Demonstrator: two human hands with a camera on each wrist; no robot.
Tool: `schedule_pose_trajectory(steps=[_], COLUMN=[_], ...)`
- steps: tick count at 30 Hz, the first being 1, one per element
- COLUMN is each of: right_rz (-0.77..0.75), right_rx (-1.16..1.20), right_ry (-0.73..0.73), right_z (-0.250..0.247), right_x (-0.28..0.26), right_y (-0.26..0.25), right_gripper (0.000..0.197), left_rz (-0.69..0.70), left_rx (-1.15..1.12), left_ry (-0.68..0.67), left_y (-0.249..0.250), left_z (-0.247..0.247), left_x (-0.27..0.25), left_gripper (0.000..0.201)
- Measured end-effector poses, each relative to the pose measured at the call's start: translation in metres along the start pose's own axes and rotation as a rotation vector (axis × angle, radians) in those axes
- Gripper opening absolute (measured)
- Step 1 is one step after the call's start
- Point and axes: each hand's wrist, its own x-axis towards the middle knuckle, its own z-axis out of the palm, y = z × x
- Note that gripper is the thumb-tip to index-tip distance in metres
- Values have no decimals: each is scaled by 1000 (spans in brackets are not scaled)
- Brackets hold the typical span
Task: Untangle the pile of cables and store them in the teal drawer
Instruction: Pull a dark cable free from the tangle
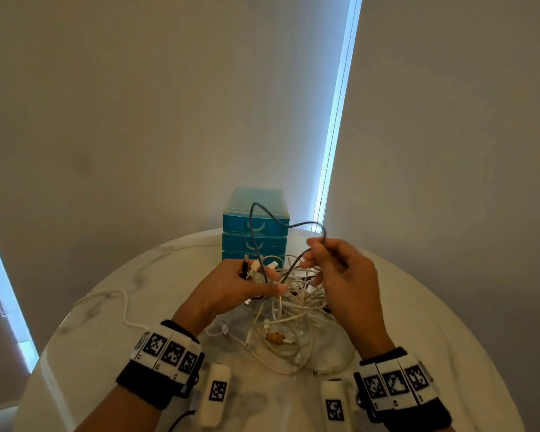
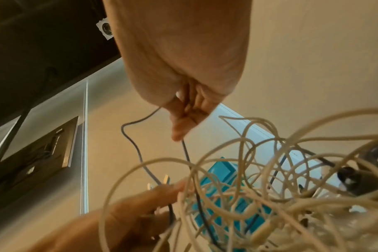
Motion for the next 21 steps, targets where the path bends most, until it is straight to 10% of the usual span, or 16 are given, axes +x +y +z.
schedule_pose_trajectory(steps=[4, 12, 17, 21], right_rz=[-28, 12, 284, 198], right_rx=[211, 316, -108, -401], right_ry=[153, -17, -408, -672], right_z=[-6, 3, 6, 8], right_x=[3, -2, -5, -9], right_y=[-15, -21, 19, 32], right_gripper=[18, 20, 13, 9], left_rz=[5, 141, 161, 191], left_rx=[50, 168, -121, -354], left_ry=[16, 113, 261, 321], left_y=[-5, -1, 5, 15], left_z=[-3, 8, -4, 0], left_x=[4, 3, 0, -4], left_gripper=[31, 27, 20, 17])
